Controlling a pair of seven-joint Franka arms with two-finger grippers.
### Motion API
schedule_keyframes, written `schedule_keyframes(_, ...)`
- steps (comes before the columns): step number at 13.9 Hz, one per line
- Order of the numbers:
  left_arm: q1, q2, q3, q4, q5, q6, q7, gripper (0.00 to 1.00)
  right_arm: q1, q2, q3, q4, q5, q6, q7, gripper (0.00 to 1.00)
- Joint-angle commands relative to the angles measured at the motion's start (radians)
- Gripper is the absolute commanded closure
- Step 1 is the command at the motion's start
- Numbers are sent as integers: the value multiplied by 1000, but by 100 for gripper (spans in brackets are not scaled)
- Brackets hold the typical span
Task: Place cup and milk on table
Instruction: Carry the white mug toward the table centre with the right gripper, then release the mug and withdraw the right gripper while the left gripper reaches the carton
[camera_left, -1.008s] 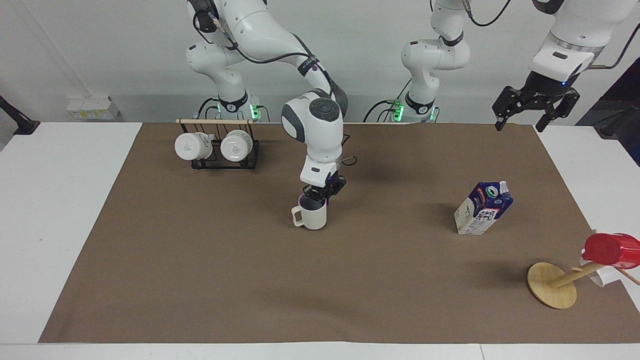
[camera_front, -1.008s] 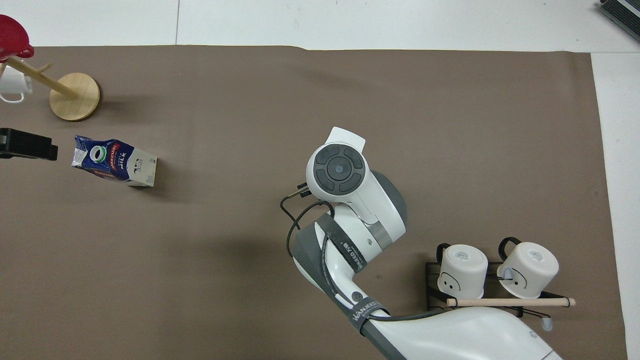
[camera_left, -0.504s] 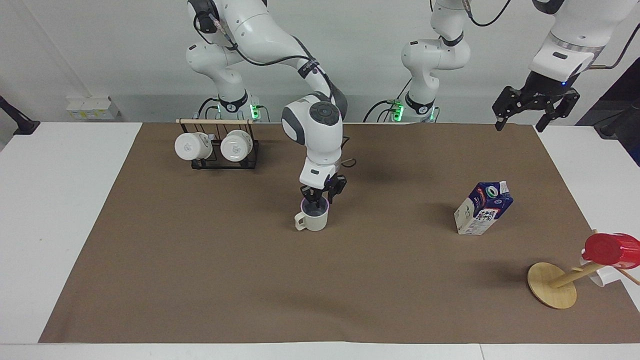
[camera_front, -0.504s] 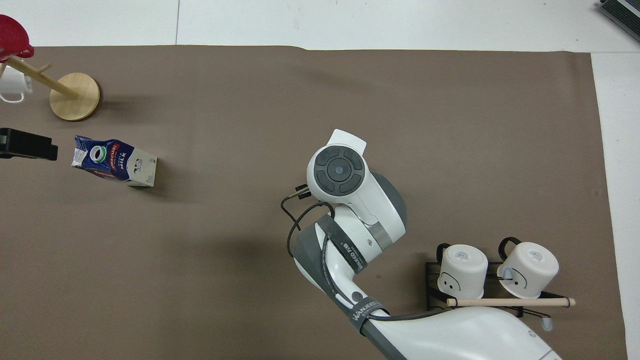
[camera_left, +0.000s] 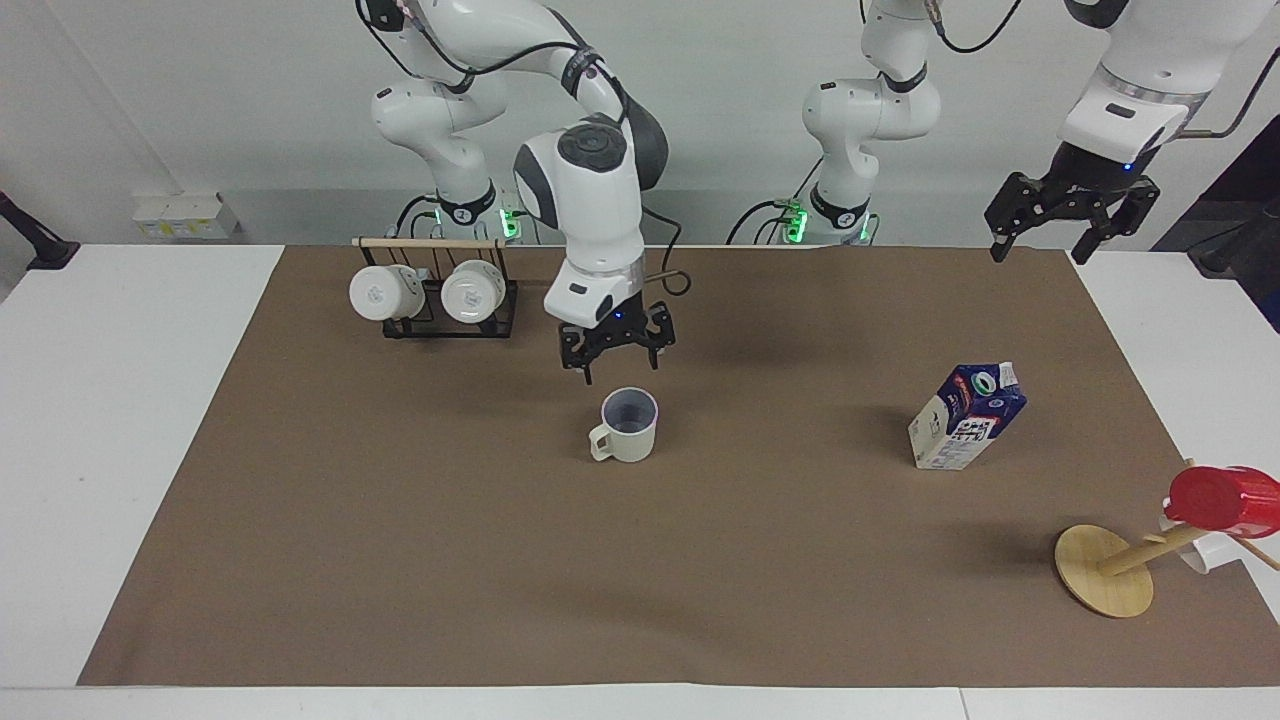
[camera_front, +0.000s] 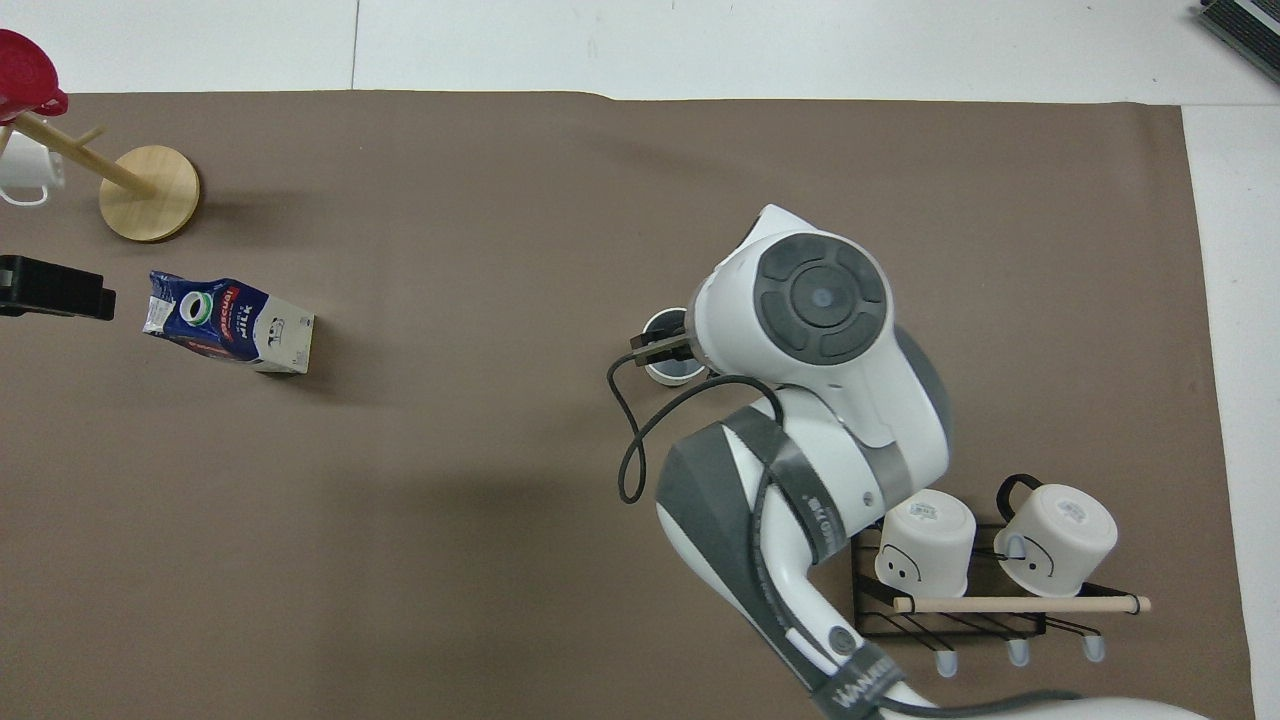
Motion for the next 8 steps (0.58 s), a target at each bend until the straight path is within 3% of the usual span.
schedule_keyframes(1,5,-13,3,-15,-15,24,-1,0,-58,-67,4,-19,20,-63,17,0)
schedule_keyframes(8,11,39,4,-38,-14,101,18,0,-258,-182,1,-19,0,-267,-18,0)
